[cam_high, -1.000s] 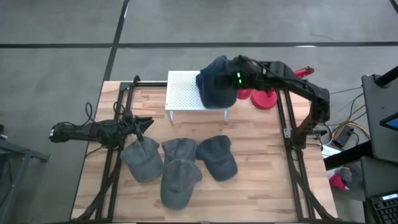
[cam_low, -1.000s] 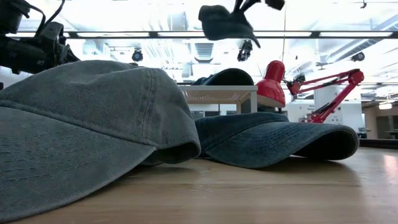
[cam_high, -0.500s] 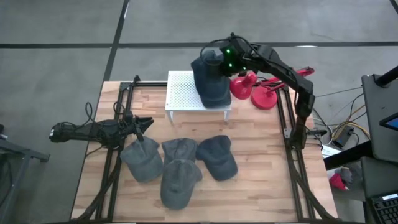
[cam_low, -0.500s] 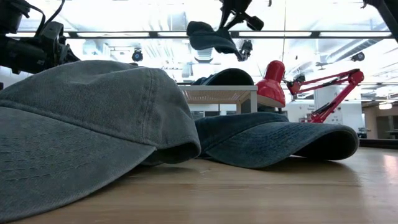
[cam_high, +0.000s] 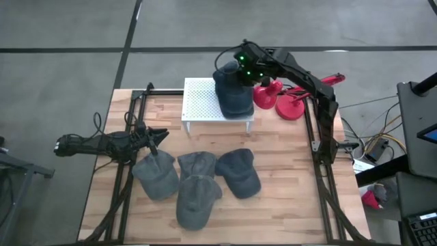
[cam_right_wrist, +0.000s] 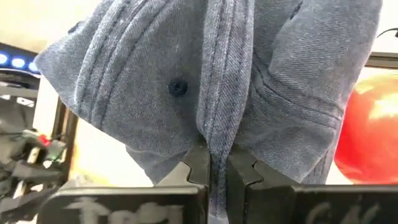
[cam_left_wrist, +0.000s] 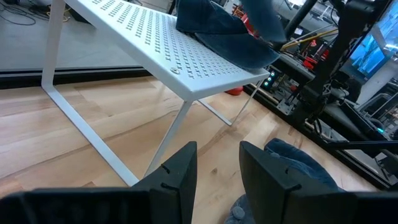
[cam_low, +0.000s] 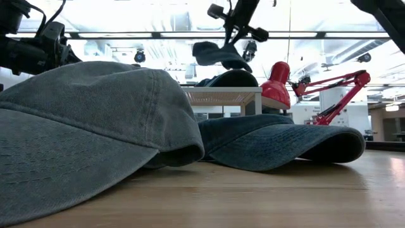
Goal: Pick & Place hat
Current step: Stack the bottom blue cap on the blue cap
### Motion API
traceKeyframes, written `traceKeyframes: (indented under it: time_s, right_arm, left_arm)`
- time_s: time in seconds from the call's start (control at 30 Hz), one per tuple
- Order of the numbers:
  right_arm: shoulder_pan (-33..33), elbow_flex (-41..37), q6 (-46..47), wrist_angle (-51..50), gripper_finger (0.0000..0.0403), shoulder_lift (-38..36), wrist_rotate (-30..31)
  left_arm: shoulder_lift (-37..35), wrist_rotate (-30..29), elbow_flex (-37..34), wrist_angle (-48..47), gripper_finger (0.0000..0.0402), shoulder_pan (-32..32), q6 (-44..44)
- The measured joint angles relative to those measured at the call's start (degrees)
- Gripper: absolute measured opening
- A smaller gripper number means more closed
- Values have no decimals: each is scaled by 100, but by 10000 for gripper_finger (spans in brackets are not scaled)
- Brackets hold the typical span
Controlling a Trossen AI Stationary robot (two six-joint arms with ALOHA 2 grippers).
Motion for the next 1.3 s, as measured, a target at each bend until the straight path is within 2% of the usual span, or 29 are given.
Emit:
traceKeyframes:
  time_s: [0.43, 0.67, 1.3]
  right_arm:
    - [-131, -7, 191, -162, 13, 207, -17]
    - [-158, -7, 279, -638, 13, 207, -9]
    - [-158, -9, 554, -503, 13, 207, -256]
  left_arm:
    - [0, -1, 0, 2, 122, 0, 2]
    - [0, -2, 2, 2, 122, 0, 2]
    - [0, -2, 2, 4, 122, -2, 2]
